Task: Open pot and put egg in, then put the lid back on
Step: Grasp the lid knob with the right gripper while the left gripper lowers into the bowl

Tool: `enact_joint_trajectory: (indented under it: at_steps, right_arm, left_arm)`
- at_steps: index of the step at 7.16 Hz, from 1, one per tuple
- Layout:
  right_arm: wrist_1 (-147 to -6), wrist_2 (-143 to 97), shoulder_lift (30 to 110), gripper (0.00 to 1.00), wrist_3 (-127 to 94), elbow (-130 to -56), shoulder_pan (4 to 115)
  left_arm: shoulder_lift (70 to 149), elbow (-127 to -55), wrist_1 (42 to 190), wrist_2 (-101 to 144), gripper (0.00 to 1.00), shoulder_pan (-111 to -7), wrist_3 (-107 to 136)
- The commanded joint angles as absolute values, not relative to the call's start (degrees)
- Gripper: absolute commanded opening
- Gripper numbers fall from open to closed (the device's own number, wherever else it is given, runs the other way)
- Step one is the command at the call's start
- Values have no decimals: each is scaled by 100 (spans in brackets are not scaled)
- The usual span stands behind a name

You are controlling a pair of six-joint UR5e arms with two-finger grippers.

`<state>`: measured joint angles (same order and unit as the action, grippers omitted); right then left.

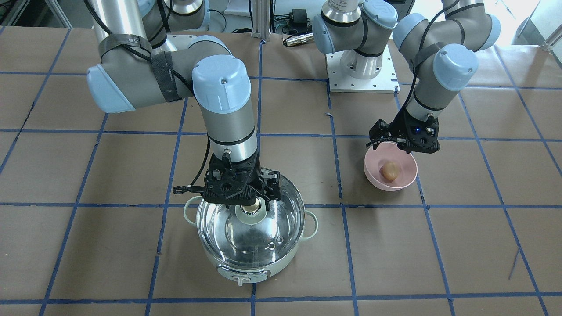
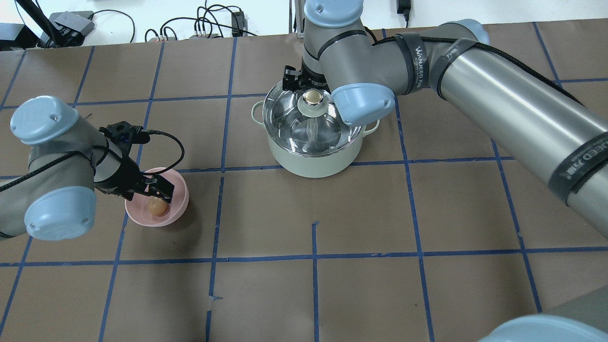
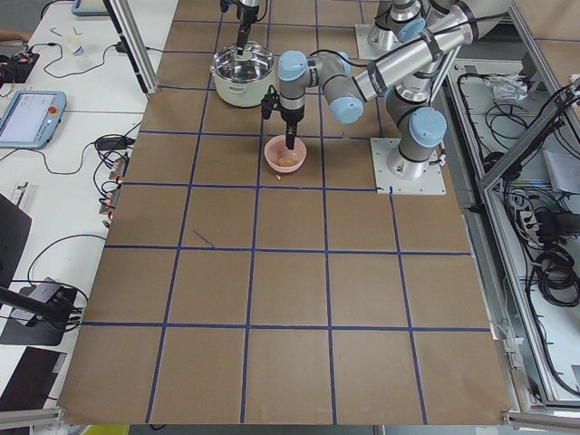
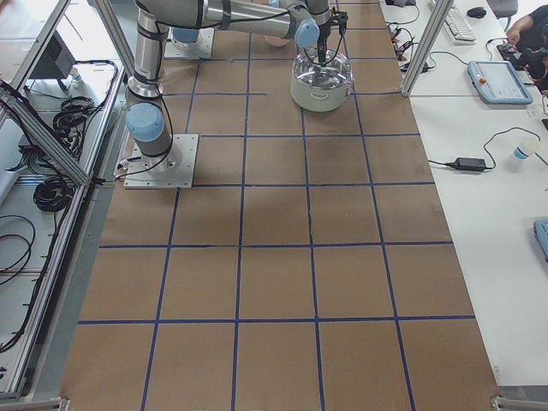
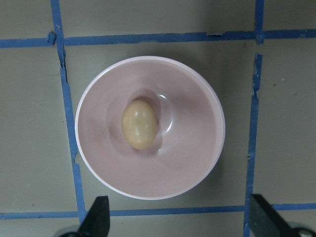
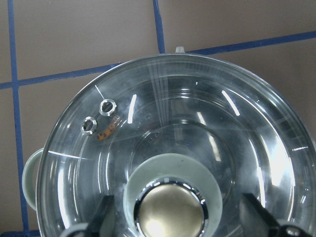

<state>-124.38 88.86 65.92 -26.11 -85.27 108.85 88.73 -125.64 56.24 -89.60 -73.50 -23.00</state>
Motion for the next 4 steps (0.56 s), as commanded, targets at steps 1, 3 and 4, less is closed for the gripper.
enact_joint_trajectory:
  at_steps: [1, 3, 4]
  right_arm:
    - [-12445, 8886, 6531, 86, -2628, -8517, 10934]
    - [-12445, 8886, 6521, 68, -2628, -8525, 10934]
    - [-12437, 8886, 6521, 54, -2584, -8525, 10934]
  left_arm:
    - [8999, -12770, 5212, -9298, 98, -7304, -2294]
    - [9368, -12805, 4802, -9107, 96, -7295, -2101]
    - [9387, -12806, 4790, -9097, 96, -7295, -2092]
